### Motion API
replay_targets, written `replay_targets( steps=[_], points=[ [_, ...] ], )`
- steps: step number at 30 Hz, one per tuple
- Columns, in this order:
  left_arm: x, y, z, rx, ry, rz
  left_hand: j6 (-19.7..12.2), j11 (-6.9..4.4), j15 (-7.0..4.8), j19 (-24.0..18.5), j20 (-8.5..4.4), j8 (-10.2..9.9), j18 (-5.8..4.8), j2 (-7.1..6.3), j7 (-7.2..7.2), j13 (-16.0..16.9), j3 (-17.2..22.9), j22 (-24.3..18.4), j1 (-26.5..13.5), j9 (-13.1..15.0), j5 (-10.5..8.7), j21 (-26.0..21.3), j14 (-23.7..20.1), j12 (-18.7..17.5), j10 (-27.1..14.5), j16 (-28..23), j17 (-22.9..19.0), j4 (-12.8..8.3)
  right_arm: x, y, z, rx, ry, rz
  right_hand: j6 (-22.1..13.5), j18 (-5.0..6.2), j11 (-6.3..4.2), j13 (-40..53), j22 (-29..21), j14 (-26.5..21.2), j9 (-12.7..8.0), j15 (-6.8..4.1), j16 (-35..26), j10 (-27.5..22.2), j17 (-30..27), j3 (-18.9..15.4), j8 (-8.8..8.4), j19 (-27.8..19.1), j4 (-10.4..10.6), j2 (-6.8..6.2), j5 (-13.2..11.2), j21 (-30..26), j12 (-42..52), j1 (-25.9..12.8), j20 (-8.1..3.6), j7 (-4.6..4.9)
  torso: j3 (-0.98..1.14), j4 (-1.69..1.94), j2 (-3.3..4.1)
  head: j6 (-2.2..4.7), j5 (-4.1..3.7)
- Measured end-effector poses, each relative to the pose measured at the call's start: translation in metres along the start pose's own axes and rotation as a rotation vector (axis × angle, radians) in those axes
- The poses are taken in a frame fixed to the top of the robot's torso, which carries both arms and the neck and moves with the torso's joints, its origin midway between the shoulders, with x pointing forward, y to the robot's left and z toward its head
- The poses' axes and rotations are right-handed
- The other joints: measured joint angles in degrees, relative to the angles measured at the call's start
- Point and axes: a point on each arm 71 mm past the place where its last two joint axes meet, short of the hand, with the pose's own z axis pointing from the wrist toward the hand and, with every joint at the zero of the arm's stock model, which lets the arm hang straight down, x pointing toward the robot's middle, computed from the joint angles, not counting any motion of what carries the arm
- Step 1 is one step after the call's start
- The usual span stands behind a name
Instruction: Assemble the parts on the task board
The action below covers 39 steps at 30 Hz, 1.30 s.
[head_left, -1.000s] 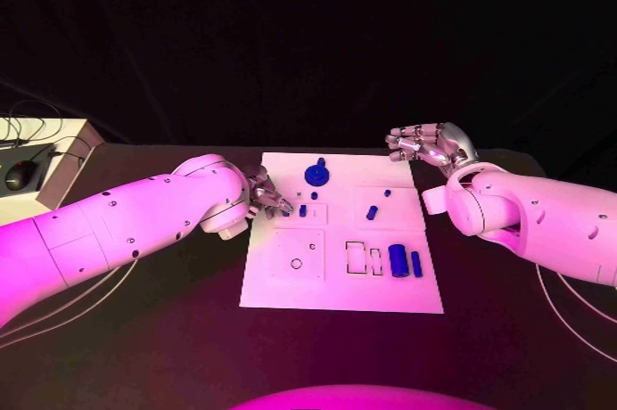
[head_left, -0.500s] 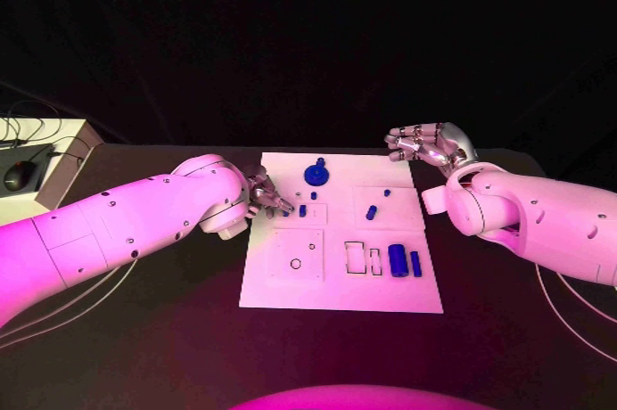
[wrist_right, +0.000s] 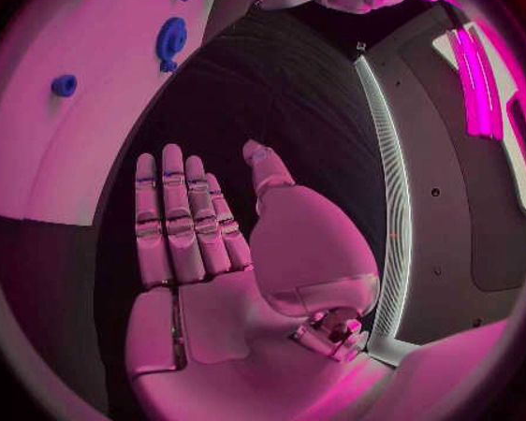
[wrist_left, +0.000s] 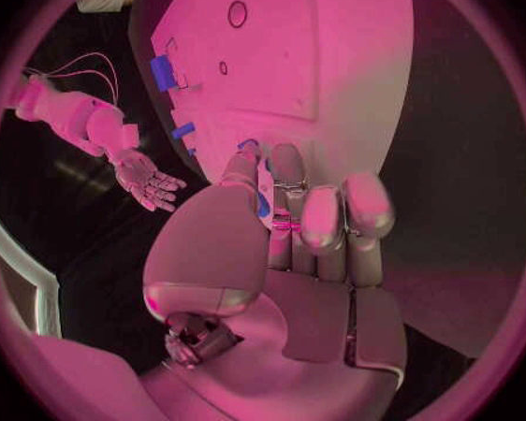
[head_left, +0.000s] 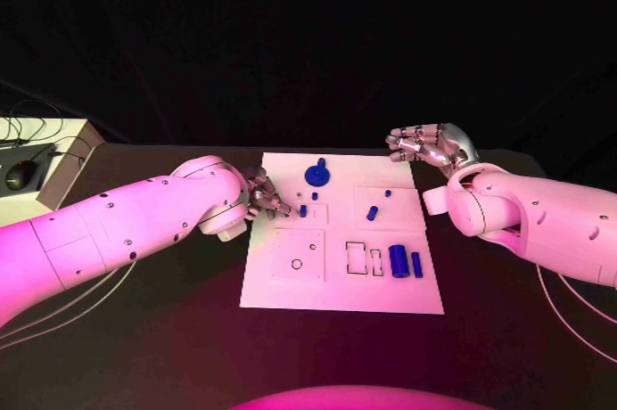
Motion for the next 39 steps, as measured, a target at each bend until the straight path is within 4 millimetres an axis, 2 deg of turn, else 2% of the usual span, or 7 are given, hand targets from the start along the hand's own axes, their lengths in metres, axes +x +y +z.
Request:
replay_targets(
  steps=[4, 12, 18, 27, 32, 36, 39],
  points=[
    [0.0, 0.001, -0.001, -0.001, 0.001, -0.004, 0.0, 0.15, 0.0, 0.0, 0.0, 0.1, 0.0, 1.0, 0.0, 0.0, -2.4, 0.0, 1.0, 0.1, -0.29, 0.0, 0.0, 0.2, 0.2, 0.0, 0.0, 0.7, 0.0, 0.0, 0.0, 0.0, 0.0, 0.0, 0.0, 0.0, 0.0, 0.0, 0.0, 0.0, 0.0, 0.0, 0.0, 0.0, 0.0, 0.2, 0.0, 0.0, -0.2, 0.0, 0.0, 0.0, 0.0, 0.0, 0.0, -0.02, 0.0, 0.0, 0.0, 0.04, -0.02],
    [-0.002, 0.005, -0.004, -0.001, 0.001, -0.008, 0.0, 0.14, 0.0, 0.0, 0.0, 0.1, 0.0, 1.0, 0.0, -0.1, -2.9, 0.0, 1.0, 0.1, -0.5, 0.0, 0.0, 0.2, 0.1, 0.0, 0.0, 1.0, 0.0, 0.0, 0.0, 0.0, 0.001, 0.0, 0.0, 0.0, 0.0, 0.0, 0.0, 0.0, 0.0, 0.0, 0.0, 0.0, 0.0, 0.2, 0.0, 0.0, -0.2, 0.0, 0.0, 0.0, 0.0, 0.0, 0.0, -0.05, 0.03, -0.03, 0.0, -0.04, -0.04],
    [-0.003, 0.007, -0.007, 0.001, 0.003, -0.013, 0.0, 0.24, 0.0, 0.0, 0.0, 0.4, 0.0, -0.87, 0.0, -0.2, -1.5, 0.0, 1.0, 0.3, -0.89, 0.0, 0.0, 0.2, 0.0, 0.0, 0.0, 3.0, 0.0, 0.0, 0.0, 0.0, 0.001, 0.0, -0.1, 0.0, 0.0, 0.0, 0.0, 0.0, 0.0, 0.0, 0.0, 0.0, 0.0, 0.2, 0.0, 0.0, -0.2, 0.0, 0.0, 0.0, 0.0, 0.0, 0.0, 0.11, 0.03, -0.03, 0.0, -0.05, -0.05],
    [-0.006, 0.008, -0.013, 0.016, 0.01, -0.039, -0.6, 0.79, -0.19, -0.2, 0.2, 0.4, 0.0, -1.21, 0.58, -0.1, -1.3, -0.6, 1.4, 0.5, -0.99, -0.9, -0.2, 0.2, -0.5, -0.8, -0.9, 3.2, 0.0, 0.0, 0.0, 0.001, 0.0, 0.0, -0.1, 0.0, 0.0, 0.0, 0.0, 0.0, 0.0, 0.0, 0.0, 0.0, 0.0, 0.2, 0.0, 0.0, -0.2, 0.0, 0.0, 0.0, 0.0, 0.0, 0.0, 0.11, 0.05, -0.03, -0.01, -0.05, -0.06],
    [-0.012, 0.012, -0.017, 0.022, 0.01, -0.078, -3.2, 1.69, 0.12, -1.5, 0.36, -0.6, 0.01, -1.84, 2.32, -0.4, -1.4, -2.1, 1.5, 0.0, -1.11, -3.2, -0.9, -0.6, -3.3, -4.1, -5.0, 3.4, -0.001, 0.0, 0.0, 0.001, 0.0, 0.0, -0.1, 0.0, 0.0, 0.0, 0.0, 0.0, 0.0, 0.0, 0.0, 0.0, 0.0, 0.2, 0.0, 0.0, -0.2, 0.0, 0.0, 0.0, 0.0, 0.0, 0.0, 0.11, 0.07, -0.07, -0.01, -0.03, -0.12],
    [-0.021, 0.014, -0.02, 0.037, 0.005, -0.124, -7.9, 3.81, 1.73, -5.4, 1.63, -3.3, 0.16, -2.17, 4.93, -2.5, -1.3, -5.9, 1.9, -2.3, -1.1, -9.2, -4.3, -3.8, -7.6, -8.1, -9.9, 3.6, -0.001, -0.001, 0.0, 0.002, -0.001, -0.001, -0.1, 0.0, 0.0, 0.0, 0.0, 0.0, 0.0, 0.0, 0.0, 0.0, 0.0, 0.2, 0.0, 0.0, -0.2, 0.0, 0.0, 0.0, 0.0, 0.0, 0.0, 0.11, 0.07, -0.07, -0.01, 0.02, -0.25],
    [-0.027, 0.015, -0.021, 0.071, 0.004, -0.18, -12.6, 6.33, 4.01, -11.7, 4.12, -5.0, 2.6, -0.45, 7.63, -4.7, -0.8, -11.8, 5.5, -6.0, -1.1, -18.8, -11.2, -5.8, -13.6, -13.5, -15.4, 2.1, -0.001, -0.001, 0.0, 0.002, -0.001, -0.001, -0.1, 0.0, 0.0, 0.0, 0.0, 0.0, 0.0, 0.0, 0.0, 0.0, 0.0, 0.2, 0.0, 0.0, -0.2, 0.0, 0.0, 0.0, 0.0, 0.0, 0.0, 0.11, 0.07, -0.06, 0.0, 0.05, -0.35]
  ],
)
